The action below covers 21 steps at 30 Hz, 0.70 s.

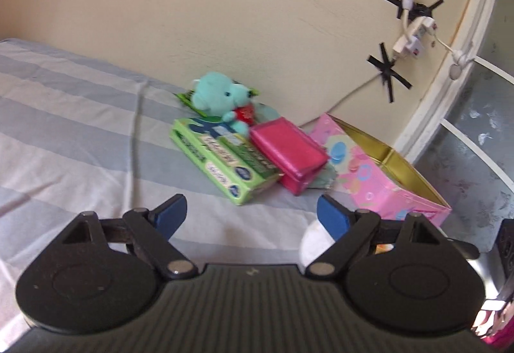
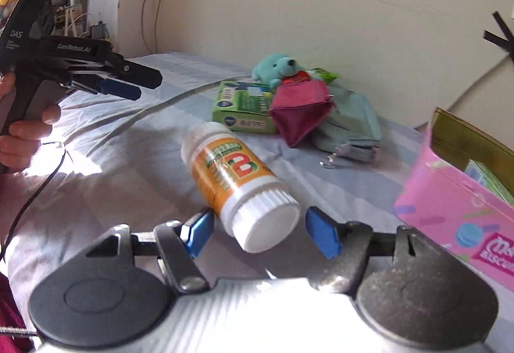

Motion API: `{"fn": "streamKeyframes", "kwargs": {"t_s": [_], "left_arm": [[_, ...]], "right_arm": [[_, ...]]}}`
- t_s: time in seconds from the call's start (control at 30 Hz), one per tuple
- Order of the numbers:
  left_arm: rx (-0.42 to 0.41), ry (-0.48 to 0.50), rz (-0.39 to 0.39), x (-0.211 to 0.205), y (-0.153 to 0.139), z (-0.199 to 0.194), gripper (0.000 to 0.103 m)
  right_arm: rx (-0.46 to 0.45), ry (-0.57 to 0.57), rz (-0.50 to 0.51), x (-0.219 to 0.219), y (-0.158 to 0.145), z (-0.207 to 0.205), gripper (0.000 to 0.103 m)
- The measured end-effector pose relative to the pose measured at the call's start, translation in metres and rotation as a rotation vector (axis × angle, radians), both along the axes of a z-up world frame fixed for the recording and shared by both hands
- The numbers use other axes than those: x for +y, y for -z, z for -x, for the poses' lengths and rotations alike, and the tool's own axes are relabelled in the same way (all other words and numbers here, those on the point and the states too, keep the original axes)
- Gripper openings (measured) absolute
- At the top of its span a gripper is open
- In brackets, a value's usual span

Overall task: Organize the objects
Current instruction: 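Grasp the vitamin bottle with the left gripper and lift it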

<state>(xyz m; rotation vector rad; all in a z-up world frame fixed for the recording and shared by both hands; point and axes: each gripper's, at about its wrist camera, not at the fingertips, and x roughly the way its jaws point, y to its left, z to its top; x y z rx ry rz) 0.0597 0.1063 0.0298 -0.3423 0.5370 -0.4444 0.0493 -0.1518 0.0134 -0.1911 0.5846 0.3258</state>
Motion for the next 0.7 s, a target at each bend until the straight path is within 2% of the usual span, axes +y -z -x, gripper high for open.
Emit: {"fn": "streamKeyframes", "kwargs": {"t_s": [0.17,0.23,0.37,0.47,0.53,0.57,0.63,0.7], "left_arm": [[0.023,0.120,-0.059,-0.047,-0.002,-0.003,0.090],[0.053,0.160,-0.058,-0.060,0.001,-0.005,0.090],[0.101,0.178,-0.116,-0.079,0.013,-0.007,0.088],[0.153,0.207,-0.084,-0.084,0.022,-0.012,0.087],[0.158,0.219,-0.084,-0.089,0.023,-0.012,0.081],[0.148,0.216,-0.096,-0.092,0.022,-0.011,0.080],[0.117,0.203,-0.136,-0.099,0.017,-0.010,0.078],[0.087,0.200,-0.168,-0.108,0.008,-0.011,0.074]], "right_arm": [[-0.010,0.008,-0.039,-0.010,0.002,0.007,0.066],[-0.010,-0.011,-0.043,-0.009,0.004,0.006,0.072],[0.002,-0.041,-0.020,0.001,0.006,-0.004,0.075],[0.027,-0.062,-0.021,0.007,0.012,-0.012,0.075],[0.040,-0.066,-0.026,0.009,0.017,-0.016,0.070],[0.042,-0.058,-0.036,0.008,0.017,-0.017,0.069],[0.037,-0.018,-0.069,0.000,0.016,-0.019,0.054],[0.024,0.020,-0.128,-0.013,0.013,-0.020,0.048]]}}
